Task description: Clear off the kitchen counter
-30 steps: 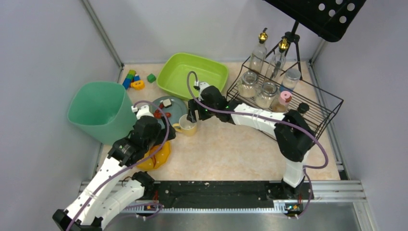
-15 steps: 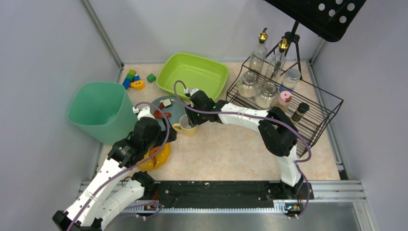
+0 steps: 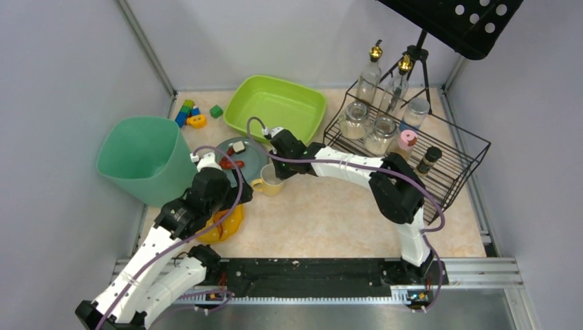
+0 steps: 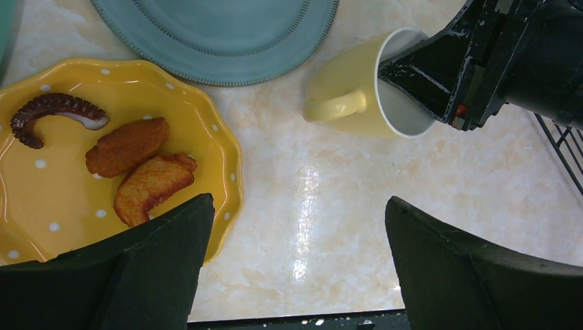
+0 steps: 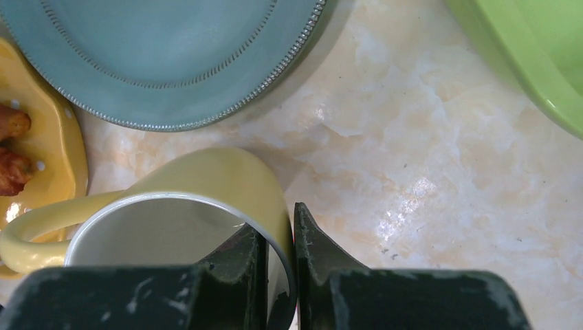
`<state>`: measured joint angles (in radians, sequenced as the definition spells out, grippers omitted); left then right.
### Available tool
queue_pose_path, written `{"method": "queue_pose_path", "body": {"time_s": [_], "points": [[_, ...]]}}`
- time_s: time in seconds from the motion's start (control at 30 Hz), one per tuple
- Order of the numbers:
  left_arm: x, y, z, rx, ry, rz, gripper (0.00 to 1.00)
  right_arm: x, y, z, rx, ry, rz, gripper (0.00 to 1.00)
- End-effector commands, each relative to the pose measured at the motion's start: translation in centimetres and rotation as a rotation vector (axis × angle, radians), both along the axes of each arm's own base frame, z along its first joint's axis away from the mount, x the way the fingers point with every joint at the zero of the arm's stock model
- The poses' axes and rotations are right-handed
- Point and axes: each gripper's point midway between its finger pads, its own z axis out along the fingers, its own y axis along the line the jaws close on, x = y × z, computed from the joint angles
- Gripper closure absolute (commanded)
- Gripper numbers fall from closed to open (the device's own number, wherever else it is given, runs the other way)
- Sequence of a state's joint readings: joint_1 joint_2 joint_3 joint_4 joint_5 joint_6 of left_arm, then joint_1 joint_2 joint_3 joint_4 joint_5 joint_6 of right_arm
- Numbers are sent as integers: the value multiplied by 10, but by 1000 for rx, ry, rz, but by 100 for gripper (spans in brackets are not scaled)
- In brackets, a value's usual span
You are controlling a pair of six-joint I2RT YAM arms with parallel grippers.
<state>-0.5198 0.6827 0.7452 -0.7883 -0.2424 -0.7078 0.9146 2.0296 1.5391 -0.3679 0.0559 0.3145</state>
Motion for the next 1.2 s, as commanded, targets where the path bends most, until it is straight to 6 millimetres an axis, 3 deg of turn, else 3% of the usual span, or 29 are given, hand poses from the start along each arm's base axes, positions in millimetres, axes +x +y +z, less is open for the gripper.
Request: {"method": "queue_pose_path", "body": {"time_s": [0.0,0.27,0.57,0.8,0.97,1.17], "points": [[4,-1,11,-21,-45,-3,1,5,7,43,52,-86,-5,100],[3,-3,38,-36,-104,-38,1,11,6,102,107,-167,-6,100],[-4,3,60,-22,-147,-59,1,34,6,168,175,-225,-16,100],[-5,5,56,9,-145,-78,1,80,-18,214,237,-278,-103,100],[-3,4,53,36,-141,-97,1,127,-37,224,211,-312,-197,100],[0,9,53,78,-156,-101,1,168,-45,199,167,-295,-260,100]]}}
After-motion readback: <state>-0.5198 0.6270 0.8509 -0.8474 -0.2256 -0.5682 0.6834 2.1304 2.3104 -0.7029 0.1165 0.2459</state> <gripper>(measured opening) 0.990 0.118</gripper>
